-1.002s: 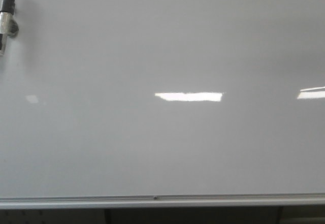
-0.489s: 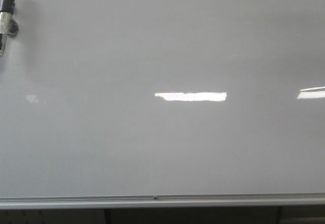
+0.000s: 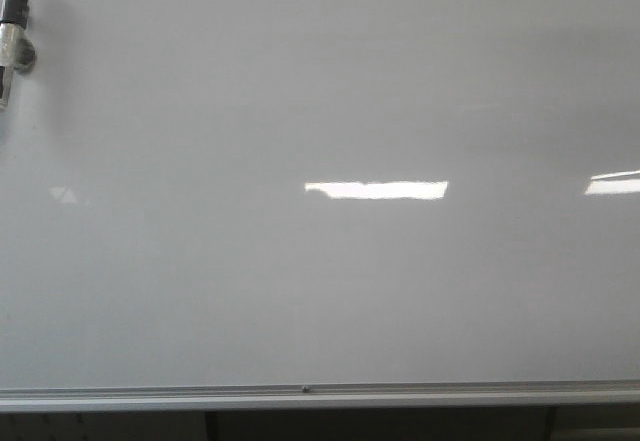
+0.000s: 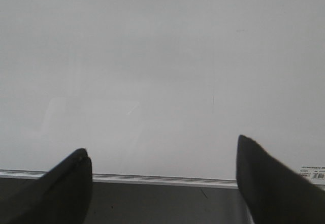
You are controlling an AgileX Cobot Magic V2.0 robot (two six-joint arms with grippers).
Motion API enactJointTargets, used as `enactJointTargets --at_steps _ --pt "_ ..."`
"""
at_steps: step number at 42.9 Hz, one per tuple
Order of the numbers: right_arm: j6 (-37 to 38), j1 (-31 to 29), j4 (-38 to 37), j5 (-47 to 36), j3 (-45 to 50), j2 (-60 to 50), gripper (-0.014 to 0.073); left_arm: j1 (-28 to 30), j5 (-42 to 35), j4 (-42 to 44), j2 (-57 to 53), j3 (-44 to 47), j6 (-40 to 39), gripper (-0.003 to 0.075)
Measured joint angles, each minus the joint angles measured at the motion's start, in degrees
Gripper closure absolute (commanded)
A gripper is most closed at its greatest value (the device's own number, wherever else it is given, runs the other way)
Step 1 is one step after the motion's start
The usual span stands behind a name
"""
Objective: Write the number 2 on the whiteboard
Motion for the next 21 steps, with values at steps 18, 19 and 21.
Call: enactJointTargets --at_steps 18,19,21 --pt "0.0 0.0 0.0 0.4 0.0 0.0 -0.0041 -6.2 3.0 2.9 15.3 -5.1 -1.2 0.0155" --pt "0.0 0.0 0.0 0.4 0.0 0.0 -0.0041 -6.2 3.0 2.9 16.4 -5.6 -1.6 0.0155" --pt "0.0 0.0 0.0 0.4 0.0 0.0 -0.0041 -6.2 2.9 2.9 19.2 -6.7 -2.1 0.0155"
